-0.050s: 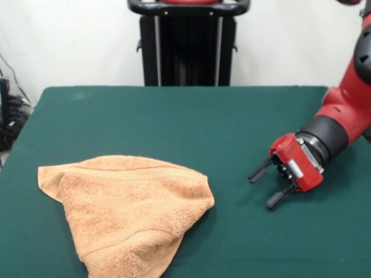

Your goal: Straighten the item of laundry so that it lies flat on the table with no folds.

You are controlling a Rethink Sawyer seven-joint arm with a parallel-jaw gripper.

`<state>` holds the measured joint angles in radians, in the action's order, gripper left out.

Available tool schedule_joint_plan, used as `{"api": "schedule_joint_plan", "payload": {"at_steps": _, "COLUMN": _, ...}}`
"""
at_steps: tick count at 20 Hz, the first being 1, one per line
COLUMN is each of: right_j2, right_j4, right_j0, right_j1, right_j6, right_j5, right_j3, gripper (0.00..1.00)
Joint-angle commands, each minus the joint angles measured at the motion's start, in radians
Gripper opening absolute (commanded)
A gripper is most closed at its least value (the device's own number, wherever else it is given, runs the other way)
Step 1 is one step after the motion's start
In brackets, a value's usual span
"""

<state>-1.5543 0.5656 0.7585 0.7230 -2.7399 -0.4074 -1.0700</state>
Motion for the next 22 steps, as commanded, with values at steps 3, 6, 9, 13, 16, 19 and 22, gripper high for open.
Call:
{"api": "schedule_joint_plan", "payload": {"at_steps": 3, "right_j2": 0.218, "right_j4": -0.024, "right_j0": -0.029, "right_j1": 0.141, "right_j6": -0.109, "right_j5": 0.192, "right_j3": 0.059, "gripper": 1.00}}
{"api": "schedule_joint_plan", "payload": {"at_steps": 6, "right_j2": 0.235, "right_j4": -0.045, "right_j0": -0.038, "right_j1": 0.138, "right_j6": -0.098, "right_j5": 0.248, "right_j3": 0.042, "gripper": 1.00}}
{"api": "schedule_joint_plan", "payload": {"at_steps": 9, "right_j2": 0.225, "right_j4": -0.048, "right_j0": -0.050, "right_j1": 0.150, "right_j6": -0.105, "right_j5": 0.282, "right_j3": 0.037, "gripper": 1.00}}
{"api": "schedule_joint_plan", "payload": {"at_steps": 13, "right_j2": 0.221, "right_j4": -0.044, "right_j0": -0.058, "right_j1": 0.159, "right_j6": -0.106, "right_j5": 0.317, "right_j3": 0.030, "gripper": 1.00}}
{"api": "schedule_joint_plan", "payload": {"at_steps": 16, "right_j2": 0.231, "right_j4": -0.041, "right_j0": -0.060, "right_j1": 0.160, "right_j6": -0.107, "right_j5": 0.357, "right_j3": 0.020, "gripper": 1.00}}
{"api": "schedule_joint_plan", "payload": {"at_steps": 19, "right_j2": 0.249, "right_j4": -0.045, "right_j0": -0.064, "right_j1": 0.156, "right_j6": -0.100, "right_j5": 0.411, "right_j3": 0.004, "gripper": 1.00}}
{"api": "schedule_joint_plan", "payload": {"at_steps": 22, "right_j2": 0.250, "right_j4": -0.039, "right_j0": -0.064, "right_j1": 0.165, "right_j6": -0.097, "right_j5": 0.452, "right_j3": -0.010, "gripper": 1.00}}
